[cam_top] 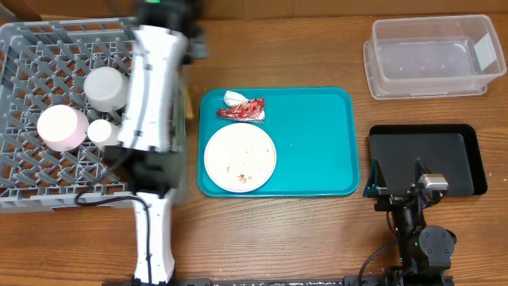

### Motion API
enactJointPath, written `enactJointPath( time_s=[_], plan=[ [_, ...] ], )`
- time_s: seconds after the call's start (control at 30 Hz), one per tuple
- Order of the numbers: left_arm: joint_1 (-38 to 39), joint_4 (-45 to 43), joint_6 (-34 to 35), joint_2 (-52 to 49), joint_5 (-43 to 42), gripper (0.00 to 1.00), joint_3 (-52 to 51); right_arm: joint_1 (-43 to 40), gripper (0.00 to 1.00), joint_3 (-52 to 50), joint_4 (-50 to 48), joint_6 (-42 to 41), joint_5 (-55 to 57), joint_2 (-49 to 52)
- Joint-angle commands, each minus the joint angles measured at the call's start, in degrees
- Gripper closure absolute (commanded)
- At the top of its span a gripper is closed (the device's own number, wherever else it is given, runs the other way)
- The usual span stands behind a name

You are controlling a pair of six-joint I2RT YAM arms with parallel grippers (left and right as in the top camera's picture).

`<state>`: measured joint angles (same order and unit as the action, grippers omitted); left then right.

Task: Sort waste into correct bins and load items into the dishwasher
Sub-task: 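Carry the second chopstick to the rack and insert it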

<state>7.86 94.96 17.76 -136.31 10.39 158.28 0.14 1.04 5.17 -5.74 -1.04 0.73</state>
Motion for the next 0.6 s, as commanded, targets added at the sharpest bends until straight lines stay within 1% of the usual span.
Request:
enactJointPath(
  time_s=[0.0,0.03,0.1,0.17,0.23,0.43,0.5,0.57],
  plan=[
    [-4.92,0.15,-14.62,-1.53,-18.53,0.96,-1.75,0.22,0.00,-0.59,-0.33,0.42,0.55,-0.57],
    [-6.14,0.24,-18.03,-2.10,-21.42,0.96,-2.43,0.22,0.00,-0.59,-0.33,0.42,0.55,-0.57],
    [-8.33,0.37,-21.59,-2.91,-24.72,0.96,-4.33,0.22,0.00,-0.59,-0.33,0.42,0.55,-0.57],
    [-10.14,-0.66,-22.14,-3.48,-26.97,0.96,-6.69,0.22,0.00,-0.59,-0.33,0.42,0.55,-0.57],
    [-10.97,-1.40,-22.67,-3.67,-27.39,0.96,-8.26,0.22,0.00,-0.59,-0.33,0.42,0.55,-0.57],
    [-11.28,-3.85,-23.10,-3.85,-27.10,0.96,-11.10,0.22,0.00,-0.59,-0.33,0.42,0.55,-0.57],
    [-11.17,-4.94,-22.23,-3.85,-24.39,0.96,-11.67,0.22,0.00,-0.59,-0.33,0.42,0.55,-0.57],
    [-11.17,-5.86,-18.88,-3.85,-19.87,0.96,-11.85,0.22,0.00,-0.59,-0.33,0.42,0.55,-0.57]
  ],
)
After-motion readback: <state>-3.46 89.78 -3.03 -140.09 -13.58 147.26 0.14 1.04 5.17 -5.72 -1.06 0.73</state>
